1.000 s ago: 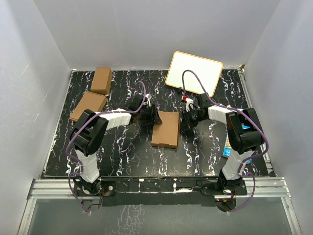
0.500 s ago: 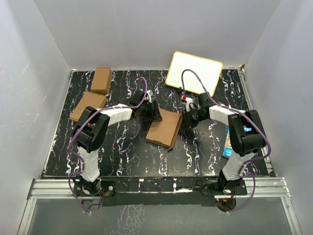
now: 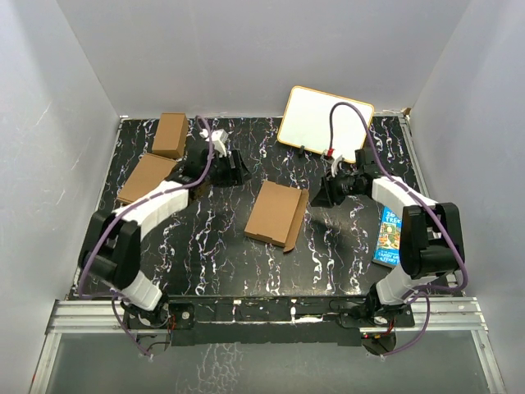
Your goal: Fold the paper box
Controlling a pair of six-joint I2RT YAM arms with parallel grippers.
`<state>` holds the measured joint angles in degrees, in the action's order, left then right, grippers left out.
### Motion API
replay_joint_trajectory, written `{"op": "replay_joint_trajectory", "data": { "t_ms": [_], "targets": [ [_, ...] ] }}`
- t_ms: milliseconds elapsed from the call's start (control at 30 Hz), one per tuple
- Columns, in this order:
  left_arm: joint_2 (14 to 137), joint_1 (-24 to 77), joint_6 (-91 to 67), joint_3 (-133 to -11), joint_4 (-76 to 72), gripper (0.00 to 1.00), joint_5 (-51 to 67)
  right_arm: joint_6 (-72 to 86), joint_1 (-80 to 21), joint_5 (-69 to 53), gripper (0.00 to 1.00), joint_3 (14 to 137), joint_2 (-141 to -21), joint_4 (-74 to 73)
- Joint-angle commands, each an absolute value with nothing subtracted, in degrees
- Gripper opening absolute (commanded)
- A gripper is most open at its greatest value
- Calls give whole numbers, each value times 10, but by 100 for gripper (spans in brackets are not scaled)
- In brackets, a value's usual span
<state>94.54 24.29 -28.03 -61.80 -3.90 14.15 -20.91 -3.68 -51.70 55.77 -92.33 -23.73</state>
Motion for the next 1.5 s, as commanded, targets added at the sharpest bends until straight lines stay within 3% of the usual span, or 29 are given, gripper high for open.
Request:
{"op": "replay_joint_trajectory", "data": {
  "t_ms": [0,267,367,533,767,967,1467],
  "targets": [
    [842,245,-271,-530,-129,73,149,-210,-14,-544,35,550,-904,-167],
    [711,237,-328,-381,-192,96,151,-237,-2,-628,39,538,-870,-162],
    [666,234,-334,-348,-193,97,146,-259,-2,-681,42,517,-842,-155],
    [637,233,-343,-314,-214,97,173,-348,-2,-767,60,472,-800,-161],
    [650,233,-351,-282,-245,95,213,-875,-2,-860,85,459,-783,-478],
    [654,233,-365,-264,-293,94,210,-992,-14,-810,86,461,-790,-563],
    [687,233,-382,-257,-308,92,210,-951,-113,-676,89,386,-710,-459]
  ]
}}
